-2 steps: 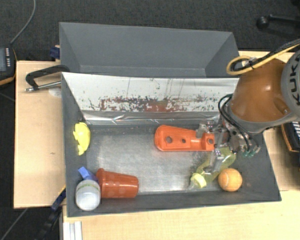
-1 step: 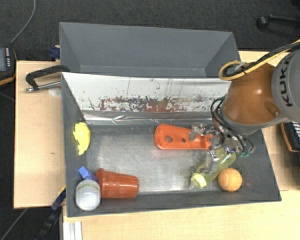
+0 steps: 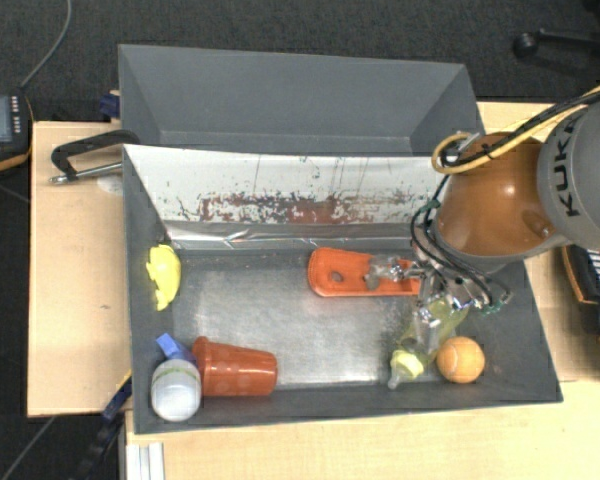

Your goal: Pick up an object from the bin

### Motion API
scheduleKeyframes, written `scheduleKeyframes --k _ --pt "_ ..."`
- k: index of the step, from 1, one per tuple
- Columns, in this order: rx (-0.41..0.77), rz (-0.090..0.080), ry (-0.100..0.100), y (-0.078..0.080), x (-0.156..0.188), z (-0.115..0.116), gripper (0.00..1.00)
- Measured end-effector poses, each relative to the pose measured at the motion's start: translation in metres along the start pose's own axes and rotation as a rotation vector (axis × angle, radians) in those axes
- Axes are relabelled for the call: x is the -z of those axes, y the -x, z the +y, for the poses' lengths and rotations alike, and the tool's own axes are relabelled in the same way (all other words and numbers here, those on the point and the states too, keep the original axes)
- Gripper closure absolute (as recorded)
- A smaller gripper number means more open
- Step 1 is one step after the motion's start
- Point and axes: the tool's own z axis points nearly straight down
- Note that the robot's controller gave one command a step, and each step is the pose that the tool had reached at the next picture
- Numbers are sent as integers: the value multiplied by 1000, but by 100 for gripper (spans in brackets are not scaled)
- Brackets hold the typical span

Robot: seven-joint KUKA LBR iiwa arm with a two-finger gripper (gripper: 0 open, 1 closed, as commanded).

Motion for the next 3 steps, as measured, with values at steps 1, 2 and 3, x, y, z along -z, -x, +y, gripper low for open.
scheduleKeyframes --k 1,2,3 --pt "-199 -6 -3 53 -19 20 0" --pt "84 -10 -4 56 -27 -11 100" --pt "85 -10 -4 56 -27 -11 100"
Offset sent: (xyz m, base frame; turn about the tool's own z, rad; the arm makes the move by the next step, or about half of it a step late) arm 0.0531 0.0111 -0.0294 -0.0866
